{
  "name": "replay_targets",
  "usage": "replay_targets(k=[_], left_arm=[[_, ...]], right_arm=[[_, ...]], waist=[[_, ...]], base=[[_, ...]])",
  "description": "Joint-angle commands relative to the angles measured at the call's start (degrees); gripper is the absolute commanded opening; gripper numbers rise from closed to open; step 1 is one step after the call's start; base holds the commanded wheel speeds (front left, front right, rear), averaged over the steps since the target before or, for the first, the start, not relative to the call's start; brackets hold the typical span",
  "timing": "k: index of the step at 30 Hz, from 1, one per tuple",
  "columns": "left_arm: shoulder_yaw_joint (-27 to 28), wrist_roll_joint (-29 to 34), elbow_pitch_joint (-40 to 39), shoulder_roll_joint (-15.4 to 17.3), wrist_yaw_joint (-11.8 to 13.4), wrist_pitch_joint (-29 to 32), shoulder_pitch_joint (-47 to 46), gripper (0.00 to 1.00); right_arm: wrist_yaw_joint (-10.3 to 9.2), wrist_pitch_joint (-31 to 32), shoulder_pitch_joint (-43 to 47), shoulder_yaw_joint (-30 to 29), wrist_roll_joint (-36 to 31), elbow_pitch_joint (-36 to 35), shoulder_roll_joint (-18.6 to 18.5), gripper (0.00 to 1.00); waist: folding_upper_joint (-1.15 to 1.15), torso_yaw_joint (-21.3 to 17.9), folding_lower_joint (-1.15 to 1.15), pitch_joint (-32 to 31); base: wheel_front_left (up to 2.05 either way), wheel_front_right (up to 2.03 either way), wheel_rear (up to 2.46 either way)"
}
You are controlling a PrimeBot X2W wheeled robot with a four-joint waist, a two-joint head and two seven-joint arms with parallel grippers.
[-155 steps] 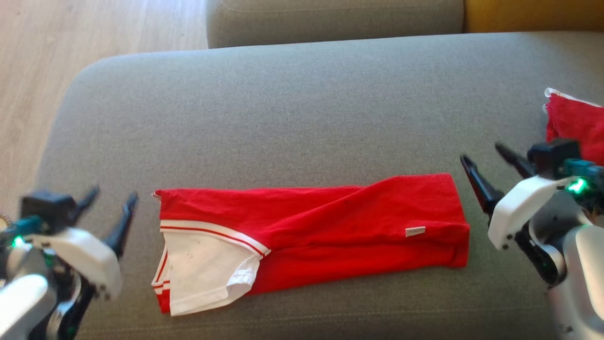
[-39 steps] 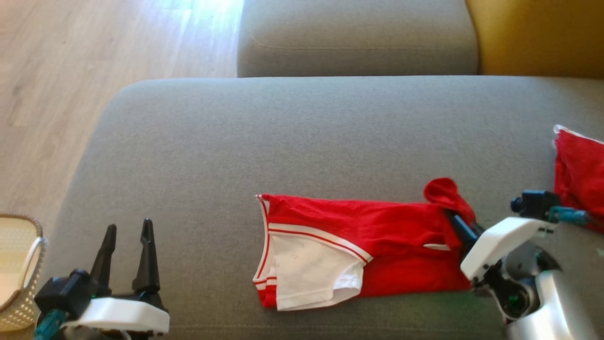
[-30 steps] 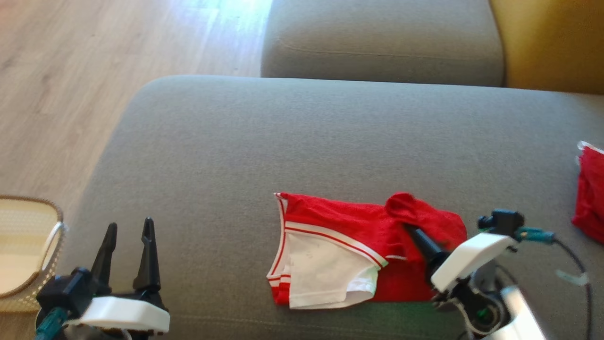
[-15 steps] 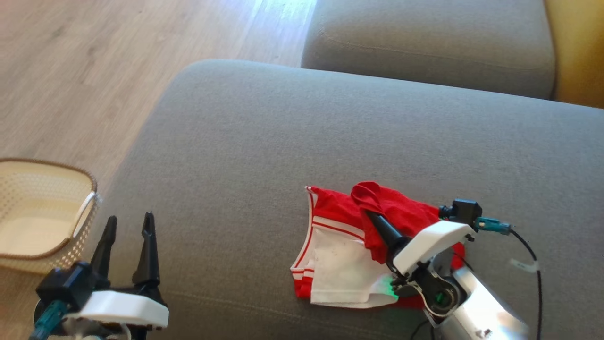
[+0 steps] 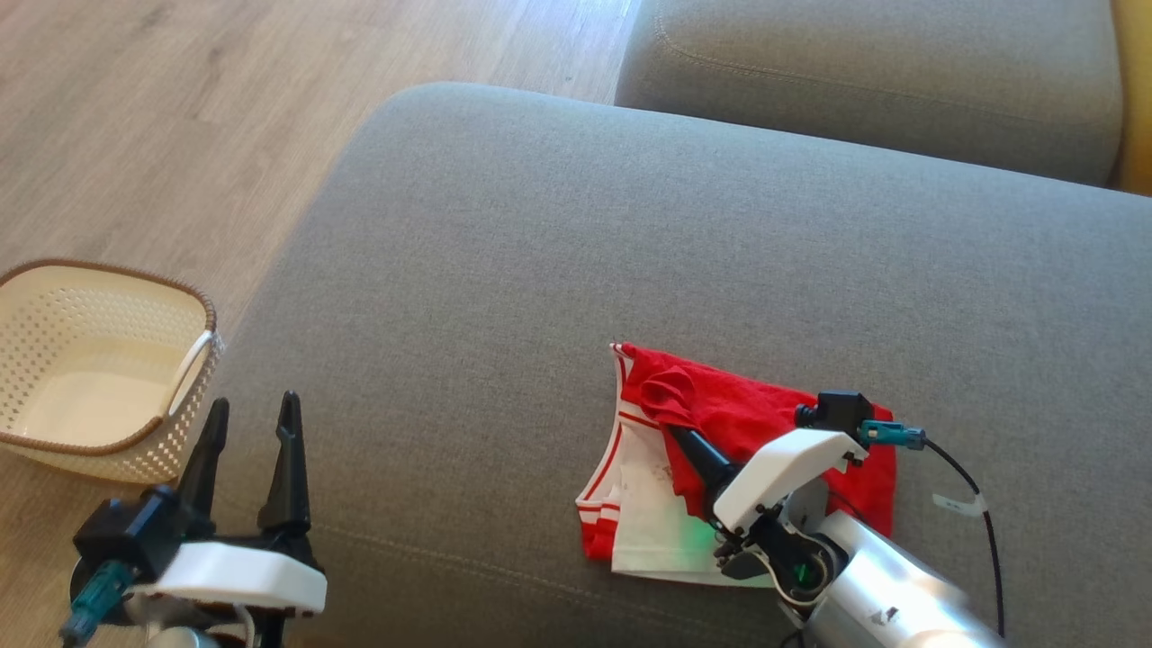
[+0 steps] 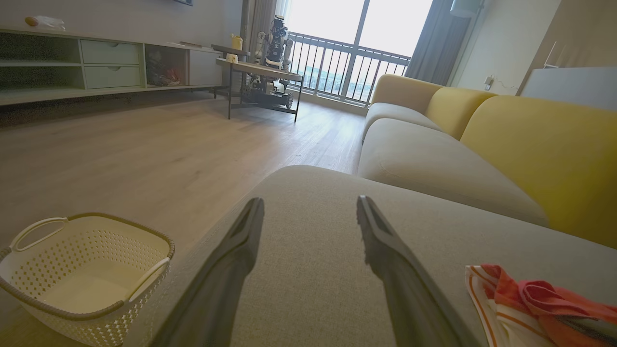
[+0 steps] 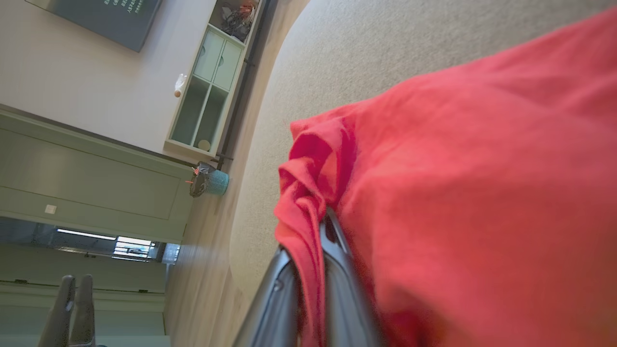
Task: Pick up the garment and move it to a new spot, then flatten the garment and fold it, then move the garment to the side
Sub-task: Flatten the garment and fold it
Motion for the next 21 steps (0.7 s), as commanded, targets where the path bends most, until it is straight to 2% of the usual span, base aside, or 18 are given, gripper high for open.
replay_targets(k=[1,2,3,14,21], left_arm=[[1.6,-0.2,-1.5,0.5,-0.3,-0.7,-2.9,1.00],[1.6,-0.2,-1.5,0.5,-0.3,-0.7,-2.9,1.00],[1.6,-0.2,-1.5,0.5,-0.3,-0.7,-2.9,1.00],[2.0,-0.2,-1.2,0.3,-0.2,-0.7,-1.8,1.00],[2.4,-0.1,-2.0,0.2,0.1,-0.7,-0.7,1.00]], right_arm=[[-0.01,-1.3,-2.6,1.5,0.8,-0.6,0.4,0.15],[-0.01,-2.0,-3.0,2.7,1.7,0.1,0.4,0.96],[-0.01,-2.3,-3.4,3.7,2.8,0.5,0.4,1.00],[-0.01,-5.5,-7.4,15.0,12.4,0.0,0.4,1.00],[-0.01,-8.6,-13.7,18.8,11.2,6.3,0.4,1.00]], waist=[[0.00,0.0,0.00,0.0],[0.00,0.0,0.00,0.0],[0.00,0.0,0.00,0.0],[0.00,-2.4,0.00,-2.0],[0.00,-5.9,0.00,-3.8]], base=[[0.00,0.00,0.00],[0.00,0.00,0.00],[0.00,0.00,0.00],[0.00,0.00,0.00],[0.00,0.00,0.00]])
